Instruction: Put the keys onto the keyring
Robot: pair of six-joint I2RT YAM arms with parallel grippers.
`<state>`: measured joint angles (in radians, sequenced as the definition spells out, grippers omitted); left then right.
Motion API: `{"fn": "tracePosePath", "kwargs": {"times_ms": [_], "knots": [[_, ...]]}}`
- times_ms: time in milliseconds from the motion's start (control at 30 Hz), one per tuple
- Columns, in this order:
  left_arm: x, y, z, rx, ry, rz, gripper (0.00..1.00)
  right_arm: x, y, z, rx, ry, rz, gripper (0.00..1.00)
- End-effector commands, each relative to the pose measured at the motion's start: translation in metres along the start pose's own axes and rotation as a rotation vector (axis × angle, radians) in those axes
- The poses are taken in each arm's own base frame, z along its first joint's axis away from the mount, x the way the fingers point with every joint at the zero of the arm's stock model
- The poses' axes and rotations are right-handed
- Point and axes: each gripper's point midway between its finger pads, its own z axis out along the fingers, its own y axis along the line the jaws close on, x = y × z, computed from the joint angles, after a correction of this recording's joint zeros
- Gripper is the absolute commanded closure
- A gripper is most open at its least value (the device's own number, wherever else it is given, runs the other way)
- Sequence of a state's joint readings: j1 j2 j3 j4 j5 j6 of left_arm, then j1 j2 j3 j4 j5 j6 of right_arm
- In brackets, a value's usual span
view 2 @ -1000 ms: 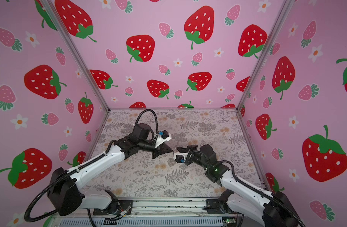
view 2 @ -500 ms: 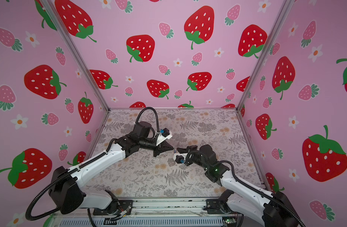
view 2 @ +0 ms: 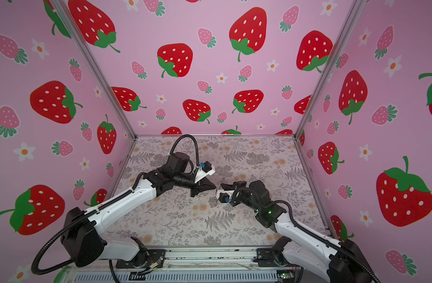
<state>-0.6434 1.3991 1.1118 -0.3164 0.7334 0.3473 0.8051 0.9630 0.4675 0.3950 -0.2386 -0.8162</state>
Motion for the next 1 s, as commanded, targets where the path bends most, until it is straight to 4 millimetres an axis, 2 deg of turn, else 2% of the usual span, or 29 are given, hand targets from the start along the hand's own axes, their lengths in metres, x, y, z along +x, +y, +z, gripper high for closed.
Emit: {"fn": "tracePosePath", "kwargs": {"times_ms": [0, 267, 733, 800, 967], "knots": [[-0.015, 0.003, -0.002, -0.012, -0.013, 0.027, 1.00, -0.011, -0.005, -0.003, 0.013, -0.040, -0.007, 1.00], [-0.017, 0.007, -0.003, -0.034, -0.016, 0.026, 1.00, -0.011, 0.000, -0.002, -0.014, -0.041, -0.002, 1.00], [-0.007, 0.009, 0.000, -0.043, 0.013, 0.004, 1.00, -0.019, -0.006, -0.008, 0.010, -0.071, 0.037, 1.00], [-0.007, 0.010, -0.001, -0.046, 0.013, 0.002, 1.00, -0.027, -0.012, -0.014, 0.030, -0.096, 0.035, 1.00], [-0.007, 0.013, -0.004, -0.055, 0.003, -0.009, 1.00, -0.027, -0.006, -0.015, 0.003, -0.105, 0.045, 1.00]]}}
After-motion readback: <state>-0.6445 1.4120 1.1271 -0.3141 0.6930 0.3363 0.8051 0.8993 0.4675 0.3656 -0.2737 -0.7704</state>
